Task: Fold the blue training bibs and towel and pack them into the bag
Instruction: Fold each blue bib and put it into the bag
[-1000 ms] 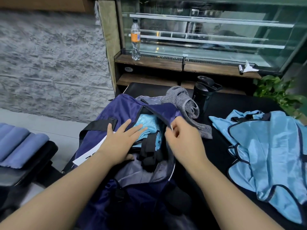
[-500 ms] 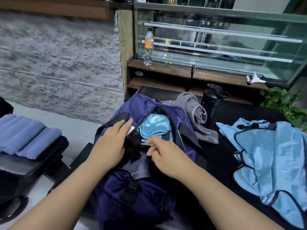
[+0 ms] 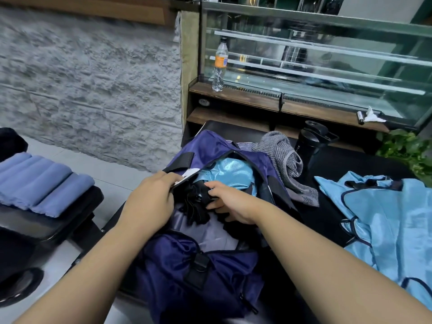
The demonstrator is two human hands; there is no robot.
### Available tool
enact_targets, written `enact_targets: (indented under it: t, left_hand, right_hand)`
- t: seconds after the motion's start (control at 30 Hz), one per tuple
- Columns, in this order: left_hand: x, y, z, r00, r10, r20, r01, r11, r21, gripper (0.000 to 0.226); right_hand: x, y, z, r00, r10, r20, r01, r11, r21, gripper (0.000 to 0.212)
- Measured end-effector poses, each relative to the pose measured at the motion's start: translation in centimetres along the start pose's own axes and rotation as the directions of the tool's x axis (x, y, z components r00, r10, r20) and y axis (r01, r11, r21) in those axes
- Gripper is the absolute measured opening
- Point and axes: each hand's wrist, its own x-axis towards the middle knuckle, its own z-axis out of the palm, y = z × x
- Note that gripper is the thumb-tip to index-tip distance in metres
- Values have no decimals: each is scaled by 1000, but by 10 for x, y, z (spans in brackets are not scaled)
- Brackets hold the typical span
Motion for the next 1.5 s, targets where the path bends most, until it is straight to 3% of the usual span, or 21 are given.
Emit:
enact_targets:
  t: [0.53, 0.73, 0.9, 1.0, 1.07, 1.13, 1.2, 1.3, 1.5]
  left_hand:
    - [0, -3, -10, 998, 58, -4, -58, 998, -12, 45]
    - [-7, -4, -12, 998, 64, 11, -64, 998, 3, 47]
    - [-23, -2, -2, 994, 106, 30, -107, 994, 15, 50]
    - [-31, 2, 7, 933, 356, -45, -346, 927, 147, 46]
    - [-37, 9, 18, 879, 475, 32, -472, 859, 197, 32]
    - [-42, 10, 35, 846, 505, 173, -533, 784, 318, 16]
    - [-49, 12, 48, 841, 427, 331, -536, 741, 405, 37]
    - [-56, 20, 47, 833, 169, 527, -466, 728, 503, 72]
    - [-57, 27, 29, 811, -95, 577, -403, 624, 669, 87]
  right_hand:
    - [43, -14, -26, 974, -75, -212, 89, 994, 57, 26]
    - [36, 5, -17, 911, -273, -308, 289, 957, 7, 19]
    - [-1, 26, -2, 886, -394, -246, 345, 913, -220, 46]
    - [-22, 46, 8, 881, -450, -144, 328, 801, -501, 34]
    - [-32, 61, 14, 931, -361, -53, 223, 679, -700, 30]
    - [-46, 69, 23, 974, -228, -6, 124, 553, -824, 41]
    - [-61, 74, 32, 984, -179, 11, 91, 448, -889, 52]
    - [-78, 78, 40, 988, -155, 23, 75, 342, -937, 64]
    - [-98, 85, 38, 975, -222, -13, 69, 357, -931, 61]
